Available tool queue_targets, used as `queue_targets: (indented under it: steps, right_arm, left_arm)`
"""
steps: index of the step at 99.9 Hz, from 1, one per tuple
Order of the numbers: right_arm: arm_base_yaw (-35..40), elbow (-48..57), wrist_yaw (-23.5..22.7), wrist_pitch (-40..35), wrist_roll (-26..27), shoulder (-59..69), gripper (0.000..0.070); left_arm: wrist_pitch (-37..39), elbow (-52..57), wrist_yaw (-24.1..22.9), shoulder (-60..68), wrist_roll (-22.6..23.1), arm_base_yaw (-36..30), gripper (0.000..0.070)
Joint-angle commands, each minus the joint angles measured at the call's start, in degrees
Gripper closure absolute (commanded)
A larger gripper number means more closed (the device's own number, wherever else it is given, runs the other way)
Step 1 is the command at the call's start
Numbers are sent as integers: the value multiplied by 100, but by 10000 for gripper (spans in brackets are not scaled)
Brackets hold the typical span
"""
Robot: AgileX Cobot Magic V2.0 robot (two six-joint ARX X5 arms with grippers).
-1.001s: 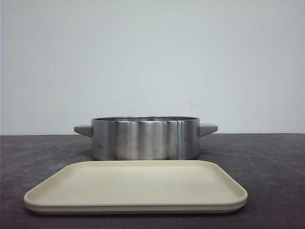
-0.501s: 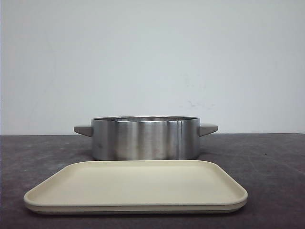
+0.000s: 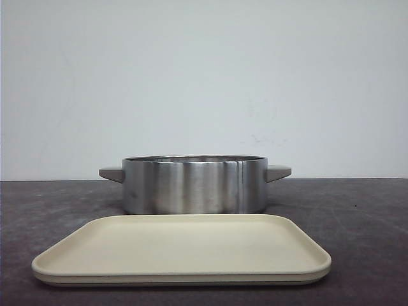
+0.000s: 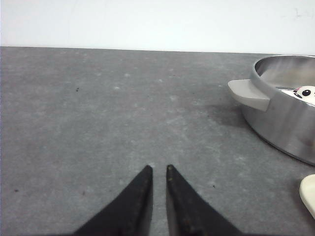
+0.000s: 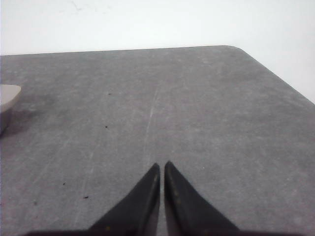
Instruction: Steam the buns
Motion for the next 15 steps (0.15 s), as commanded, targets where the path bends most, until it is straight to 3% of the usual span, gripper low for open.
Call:
queue_targets:
  steps: [1, 15]
  right_arm:
    - [-4, -22, 9, 66, 39, -4, 691]
    - [-4, -22, 9, 66, 42, -4, 691]
  left_arm:
    - [-39, -105, -28, -13, -31, 11, 700]
    - [-39, -105, -28, -13, -31, 11, 700]
